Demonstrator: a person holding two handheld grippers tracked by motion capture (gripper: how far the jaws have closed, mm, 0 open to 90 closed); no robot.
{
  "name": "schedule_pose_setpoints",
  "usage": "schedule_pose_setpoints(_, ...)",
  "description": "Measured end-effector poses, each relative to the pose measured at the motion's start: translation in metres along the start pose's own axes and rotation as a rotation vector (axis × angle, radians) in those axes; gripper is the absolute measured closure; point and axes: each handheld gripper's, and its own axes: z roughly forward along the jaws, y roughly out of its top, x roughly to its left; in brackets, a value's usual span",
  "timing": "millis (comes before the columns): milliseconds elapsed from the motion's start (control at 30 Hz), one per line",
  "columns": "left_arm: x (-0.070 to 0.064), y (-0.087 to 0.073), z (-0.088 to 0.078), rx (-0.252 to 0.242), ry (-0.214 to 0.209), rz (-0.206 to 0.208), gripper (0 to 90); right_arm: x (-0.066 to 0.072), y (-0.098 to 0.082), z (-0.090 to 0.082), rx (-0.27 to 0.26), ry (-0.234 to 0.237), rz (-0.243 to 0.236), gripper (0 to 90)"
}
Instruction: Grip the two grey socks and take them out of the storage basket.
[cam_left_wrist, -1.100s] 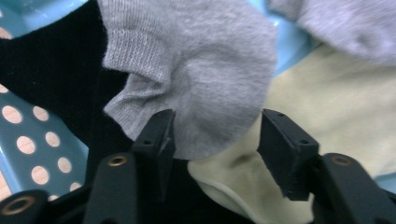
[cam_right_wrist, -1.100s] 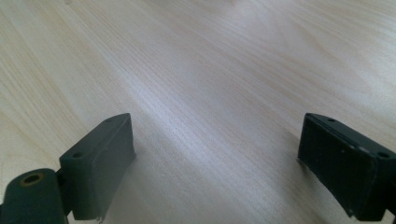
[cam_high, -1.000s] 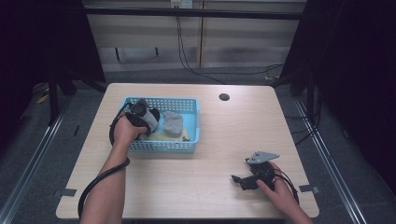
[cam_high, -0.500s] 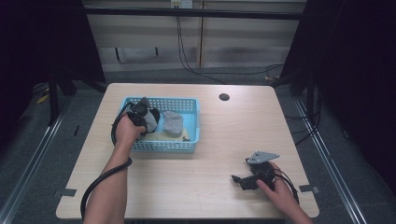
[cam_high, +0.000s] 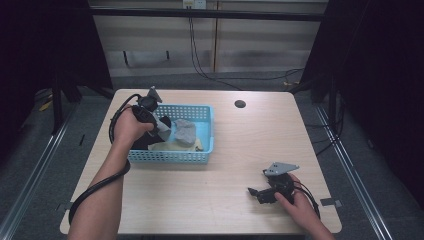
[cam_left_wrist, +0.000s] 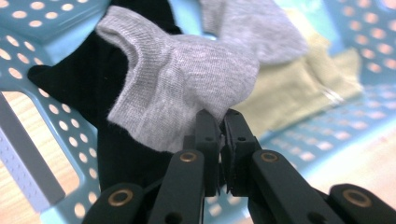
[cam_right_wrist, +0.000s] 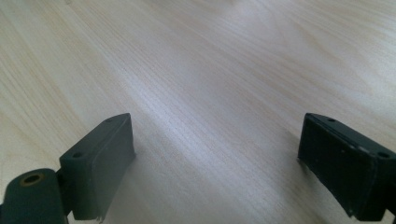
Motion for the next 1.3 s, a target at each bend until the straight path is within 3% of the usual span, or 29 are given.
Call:
schedule_pose_setpoints(400,-0.014,0.005,-0.039,0.042,-0.065,0.051,86.1,0.0,0.0,0.0,-0.001,-0.001,-0.002,10.0)
schedule_pose_setpoints(667,-0.031,0.007,-0.066,-0.002,-0.086,0.097,86.0,0.0,0.0,0.0,-0.001,-0.001,-0.002,10.0)
schedule_pose_setpoints(933,-0.047,0.006,-0.081,-0.008,-0.108,0.155,86.0,0.0,0.0,0.0,-0.001,0.0,-0.002,10.0)
schedule_pose_setpoints(1100,-0.06,0.001,-0.09,0.007,-0.134,0.212,86.0,0.0,0.0,0.0,-0.001,-0.001,-0.002,10.0)
schedule_pose_setpoints(1300,-0.067,-0.006,-0.094,0.02,-0.163,0.247,86.0,0.0,0.0,0.0,0.001,-0.003,-0.002,10.0)
